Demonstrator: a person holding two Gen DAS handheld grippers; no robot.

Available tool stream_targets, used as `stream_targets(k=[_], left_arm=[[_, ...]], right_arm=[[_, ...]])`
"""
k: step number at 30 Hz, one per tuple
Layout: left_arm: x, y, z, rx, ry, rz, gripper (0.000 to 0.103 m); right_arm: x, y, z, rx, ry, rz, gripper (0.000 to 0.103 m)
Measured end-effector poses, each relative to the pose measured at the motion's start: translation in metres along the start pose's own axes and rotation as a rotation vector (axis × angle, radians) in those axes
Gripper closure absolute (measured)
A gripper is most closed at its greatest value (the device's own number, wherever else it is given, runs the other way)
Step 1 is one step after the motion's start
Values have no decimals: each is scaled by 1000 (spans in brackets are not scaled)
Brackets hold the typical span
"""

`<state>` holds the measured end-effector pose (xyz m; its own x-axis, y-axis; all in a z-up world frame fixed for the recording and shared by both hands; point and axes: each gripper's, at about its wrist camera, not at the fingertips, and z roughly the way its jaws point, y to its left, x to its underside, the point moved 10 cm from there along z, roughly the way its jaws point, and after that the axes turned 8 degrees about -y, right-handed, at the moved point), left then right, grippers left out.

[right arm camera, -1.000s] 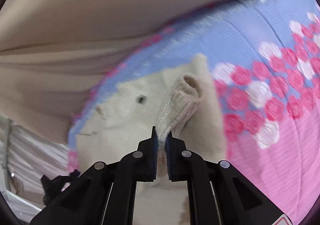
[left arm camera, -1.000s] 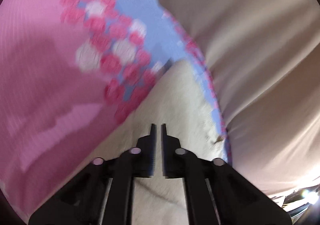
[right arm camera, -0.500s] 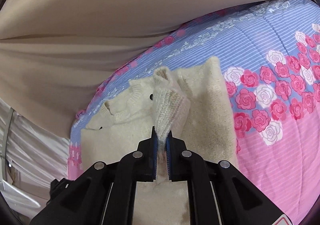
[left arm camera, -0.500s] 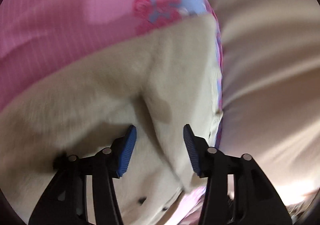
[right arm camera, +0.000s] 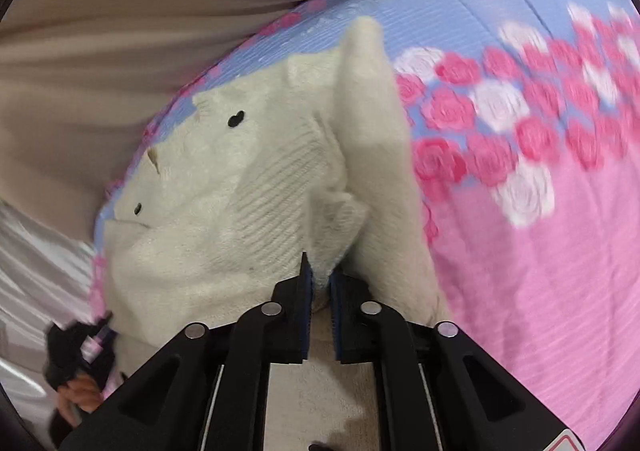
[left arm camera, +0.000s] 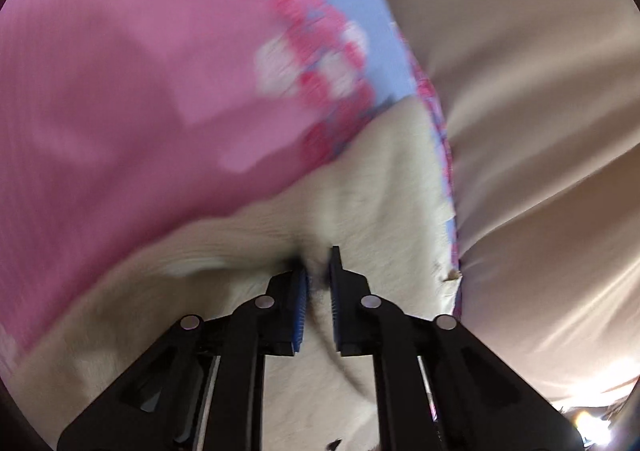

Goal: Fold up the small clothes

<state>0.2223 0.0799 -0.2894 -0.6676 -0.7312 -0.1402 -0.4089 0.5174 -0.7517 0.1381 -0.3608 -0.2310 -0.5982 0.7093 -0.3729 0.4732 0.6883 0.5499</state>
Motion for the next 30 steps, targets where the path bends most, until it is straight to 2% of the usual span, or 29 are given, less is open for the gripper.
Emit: stream_targets(k=[3,4,5,6,7,9,10,12,13,14,16,19,21,24,25,26,27,30], left_arm=[[-1,2,-1,21,-16,-12,91],[-2,1,0,18,-12,-5,91],[-3,0,1,14,-8,3,91],[-6,-3,4,11,-6,10,91],[-8,-3,6,9,-5,16,91],[-11,-3,10,12,-3,24,91],[-10,-3,10,17,-5,26,91],[-7,-3,7,22,-12,29,91],[-7,-3,7,24,-15,31,91],[-7,-3,6,24,-17,33,91],[-6,-2,5,24,-18,33,91],[-6,-2,4,22,-10,42,91],[-6,-3,4,21,-8,55,91],[-7,-3,5,28,-8,61,90],[-7,-3,5,34,-11,57,90],[-7,-2,5,38,-13,54,90],[-7,-2,5,41,-16,52,90],[-7,-3,5,38,-26,64,90]], right_arm=[[-7,4,-12,57,-15,-32,92],[-15,8,-24,108,-51,-56,90],[-22,13,-34,135,-89,-69,83],[-32,25,-49,166,-150,-95,79],[-39,40,-57,161,-184,-127,79],[-49,87,-60,111,-219,-247,73],[-51,132,-49,42,-198,-339,71],[-43,196,-18,-76,-94,-444,48],[-30,238,7,-165,-17,-498,47],[-19,270,28,-221,33,-539,47],[2,322,72,-274,122,-620,47],[30,373,135,-272,225,-734,47],[46,391,172,-228,267,-802,47],[70,396,198,-196,332,-839,48],[80,395,204,-213,366,-845,54],[89,396,207,-227,396,-860,90],[93,403,207,-244,392,-878,94],[87,434,187,-356,301,-887,95]])
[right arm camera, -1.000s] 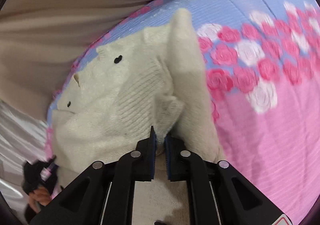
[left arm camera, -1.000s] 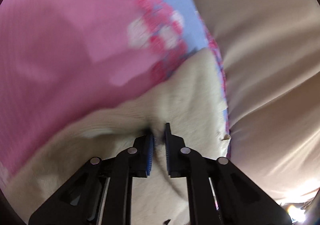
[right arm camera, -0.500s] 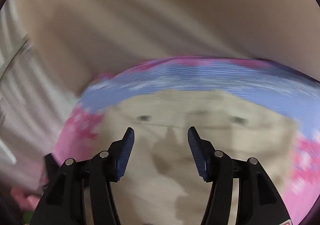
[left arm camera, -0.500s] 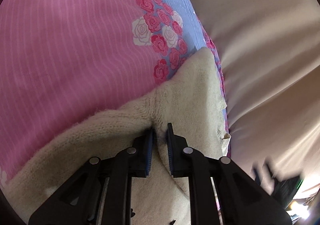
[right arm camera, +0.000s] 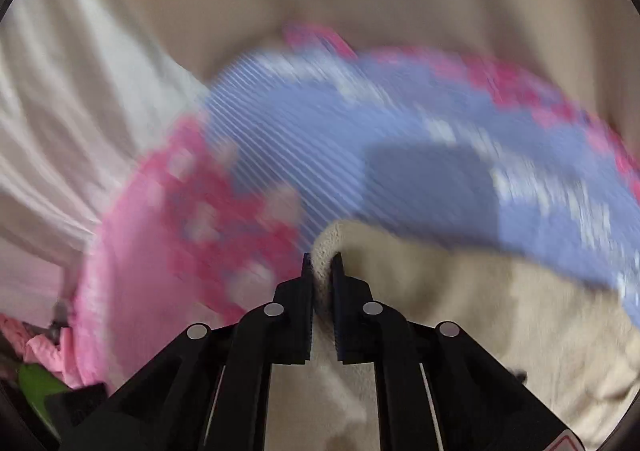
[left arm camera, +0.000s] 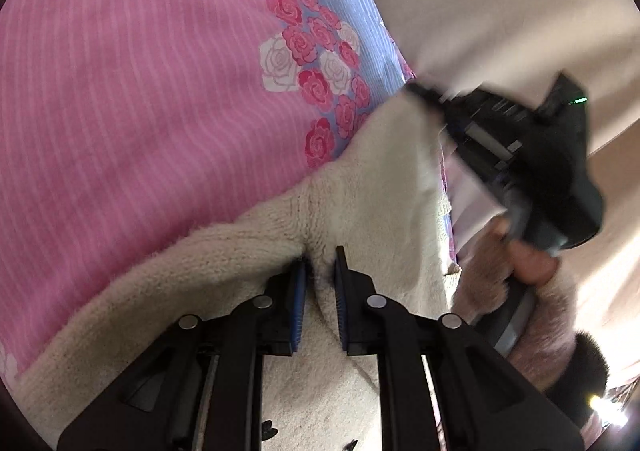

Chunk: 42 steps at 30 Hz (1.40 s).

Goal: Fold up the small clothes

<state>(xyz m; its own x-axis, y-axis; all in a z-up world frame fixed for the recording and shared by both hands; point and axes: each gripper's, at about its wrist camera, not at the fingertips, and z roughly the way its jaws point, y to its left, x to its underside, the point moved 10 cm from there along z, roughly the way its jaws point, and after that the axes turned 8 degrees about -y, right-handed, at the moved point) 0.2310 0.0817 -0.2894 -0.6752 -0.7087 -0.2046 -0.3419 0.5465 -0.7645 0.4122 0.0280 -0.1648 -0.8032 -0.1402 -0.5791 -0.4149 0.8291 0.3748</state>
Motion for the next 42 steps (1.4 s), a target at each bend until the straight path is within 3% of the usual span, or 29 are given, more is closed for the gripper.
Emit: stream_targets(k=[3,5,7,10,12,13,18,21,23,25,26,28,31,34,36,37,39,42], left_arm=[[-1,-1,2,-18,-17,4,90],[-1,-4,2,-34,-20,15,90],[0,-6,2,-54,-16,36,90],[0,-6,0,-52,-9,37,90],[-1,-5,0,-49,-8,37,90],[-1,-6,-1,-51,-8,47,90],[-4,-9,-1,-66,-16,70,90],[-5,-9,1,-75,-23,85,90],[-4,-10,2,-91,-29,99,90],[-5,-10,2,-109,-33,103,90],[-4,-12,2,-116,-36,98,90],[-5,-12,4,-131,-37,85,90],[-4,-15,4,-158,-32,99,89],[-3,-19,5,-161,-42,125,82],[-2,-21,6,-171,-56,143,80],[-1,-23,7,-176,-63,150,79],[0,-25,9,-189,-73,174,78],[0,-30,10,-202,-69,220,76]], right_arm=[[1,-9,16,56,17,-26,92],[28,-37,37,148,152,4,87],[24,-43,13,113,60,90,88],[25,-52,-70,74,-139,164,83],[45,-77,-130,143,-242,188,55],[69,-102,-164,201,-274,239,51],[199,-213,-275,480,-240,494,47],[259,-247,-292,530,-163,587,47],[272,-249,-287,479,-171,621,49],[274,-244,-276,438,-165,620,74],[269,-242,-276,423,-175,624,95],[239,-229,-294,376,-304,618,96],[198,-215,-344,396,-469,546,96],[220,-233,-336,478,-364,519,97],[274,-260,-296,527,-181,591,97],[291,-269,-288,535,-132,625,97],[290,-264,-296,531,-196,653,96],[259,-240,-317,522,-306,638,91]])
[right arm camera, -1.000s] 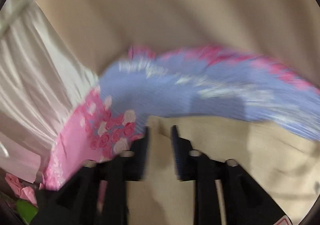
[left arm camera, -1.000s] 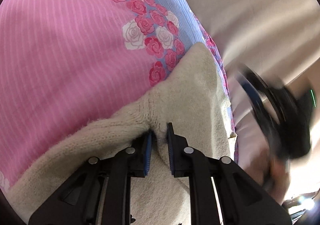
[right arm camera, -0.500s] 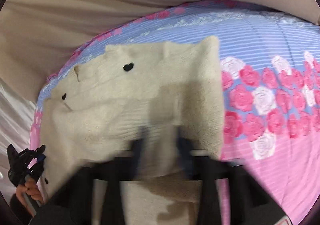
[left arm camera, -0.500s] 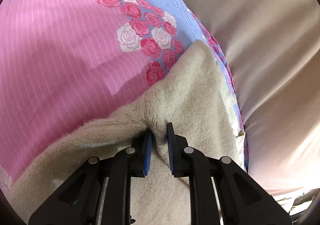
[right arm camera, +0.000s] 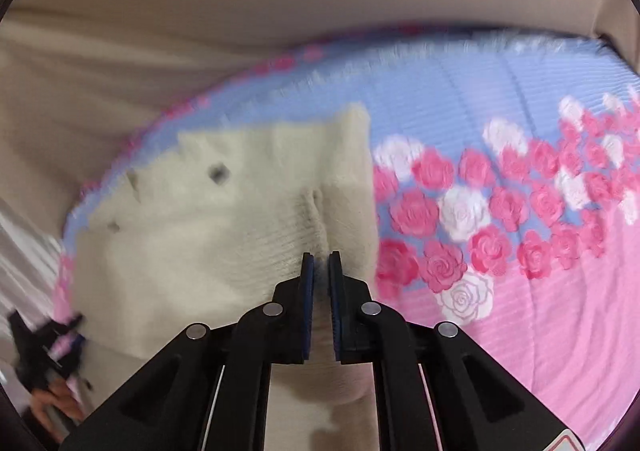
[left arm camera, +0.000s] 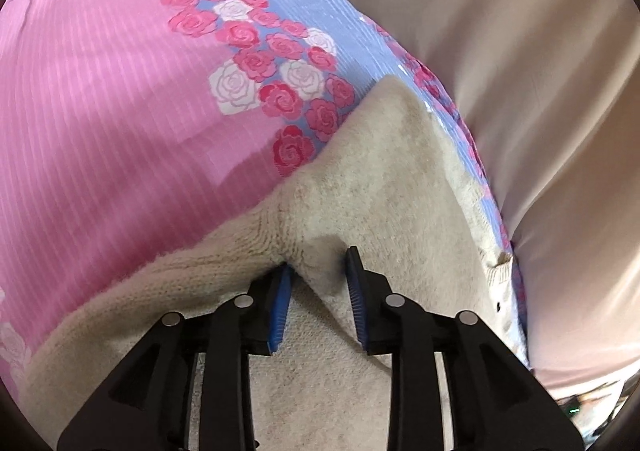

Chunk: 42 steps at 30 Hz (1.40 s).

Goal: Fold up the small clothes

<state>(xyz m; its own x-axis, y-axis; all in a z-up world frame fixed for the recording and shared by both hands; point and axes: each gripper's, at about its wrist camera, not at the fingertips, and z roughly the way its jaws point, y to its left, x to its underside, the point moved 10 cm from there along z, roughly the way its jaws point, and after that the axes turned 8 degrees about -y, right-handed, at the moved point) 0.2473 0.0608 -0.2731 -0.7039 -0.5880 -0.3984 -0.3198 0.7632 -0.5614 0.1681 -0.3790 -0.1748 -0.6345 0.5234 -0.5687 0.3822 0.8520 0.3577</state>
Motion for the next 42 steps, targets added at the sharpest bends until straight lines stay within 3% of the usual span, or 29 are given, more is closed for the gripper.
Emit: stream_targets(k=[2,4,5,7,10,11,12,15,21,25,28,31,32,33,34,35,37,42], left_arm=[[-1,2,-1,3,-4,2,75],[-1,1,-2,-1,-7,7,73],[0,0,-2,-5,-6,8,72],[1,-1,-6,-11,24,12,72],[2,4,-32,34,52,21,62],[3,10,-44,42,51,35,58],[4,18,-56,42,50,54,54],[16,66,-93,-31,55,106,49],[76,157,-154,-90,134,48,49],[99,160,-168,-52,161,92,47],[109,157,-172,-38,165,138,44],[109,154,-169,-28,171,153,46],[108,152,-169,-22,178,151,57],[107,151,-166,-2,196,131,78],[110,151,-160,38,239,74,87],[112,154,-156,53,265,18,92],[112,157,-155,71,265,-40,94],[109,151,-174,95,242,-35,97]], right_arm=[[2,11,3,-23,25,-35,87],[29,4,29,64,137,-148,84],[35,-2,32,78,160,-172,92],[27,-2,15,70,126,-141,92],[17,7,-31,38,35,-108,77],[22,6,-46,32,25,-103,66],[28,4,-57,23,34,-92,61],[79,-19,-95,40,106,-72,58],[180,-67,-152,73,245,70,57],[240,-64,-168,52,332,134,54],[263,-52,-165,23,368,134,50],[263,-41,-165,29,340,84,45],[263,-39,-166,23,338,89,46],[263,-37,-166,7,338,104,50],[262,-34,-165,-14,338,128,55],[263,-33,-163,-18,342,139,67],[263,-31,-163,-28,346,148,91],[244,-29,-182,-71,270,171,93]])
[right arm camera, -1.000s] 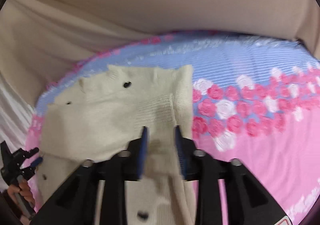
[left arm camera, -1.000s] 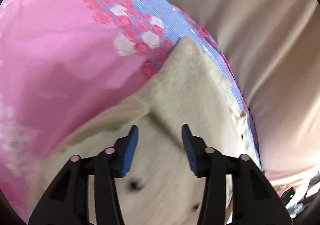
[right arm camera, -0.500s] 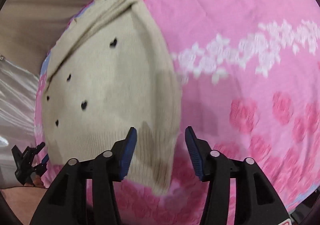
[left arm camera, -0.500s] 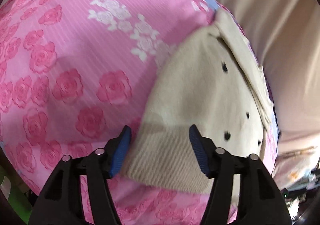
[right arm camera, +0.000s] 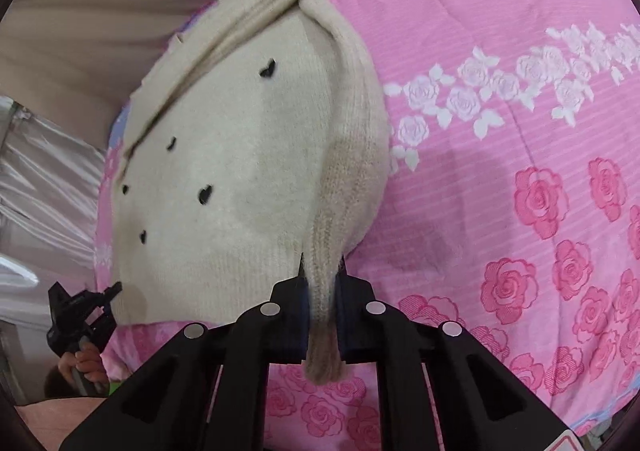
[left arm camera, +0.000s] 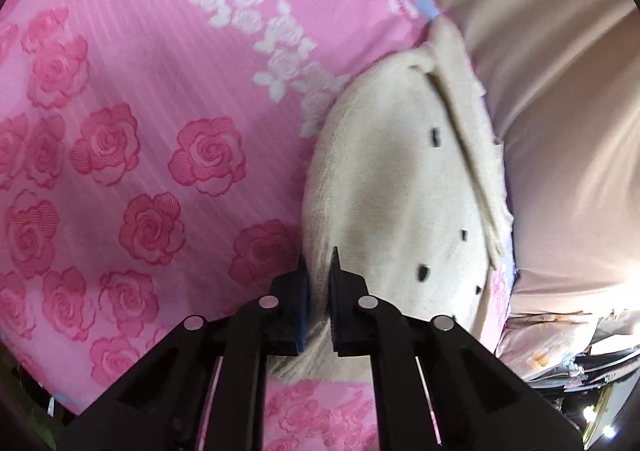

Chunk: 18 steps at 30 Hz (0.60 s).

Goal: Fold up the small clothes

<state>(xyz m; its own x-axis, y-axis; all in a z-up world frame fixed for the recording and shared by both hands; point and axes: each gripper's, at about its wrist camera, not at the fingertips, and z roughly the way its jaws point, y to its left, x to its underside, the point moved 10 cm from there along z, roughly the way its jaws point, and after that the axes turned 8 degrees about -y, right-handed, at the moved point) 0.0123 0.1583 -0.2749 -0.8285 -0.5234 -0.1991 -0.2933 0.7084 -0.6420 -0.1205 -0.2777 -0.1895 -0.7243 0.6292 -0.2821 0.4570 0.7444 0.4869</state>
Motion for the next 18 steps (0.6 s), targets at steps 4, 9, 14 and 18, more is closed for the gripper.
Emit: stream_targets(k=[4,9,14,18], left_arm=[[0,-6,-22,25,-11,5,97],[9,-1,-36,37,7,9,97],[19,11,-13,-23,23,13,89],[18,12,-4,-51,-8,5,63]], right_arm=[[-3,-7,-19,-7,-29,0,94],[8,-18,-26,-13,-16,-6,95],[21,-25,7,-9,50,22,86],[23,-23,18,-29,46,47,70]])
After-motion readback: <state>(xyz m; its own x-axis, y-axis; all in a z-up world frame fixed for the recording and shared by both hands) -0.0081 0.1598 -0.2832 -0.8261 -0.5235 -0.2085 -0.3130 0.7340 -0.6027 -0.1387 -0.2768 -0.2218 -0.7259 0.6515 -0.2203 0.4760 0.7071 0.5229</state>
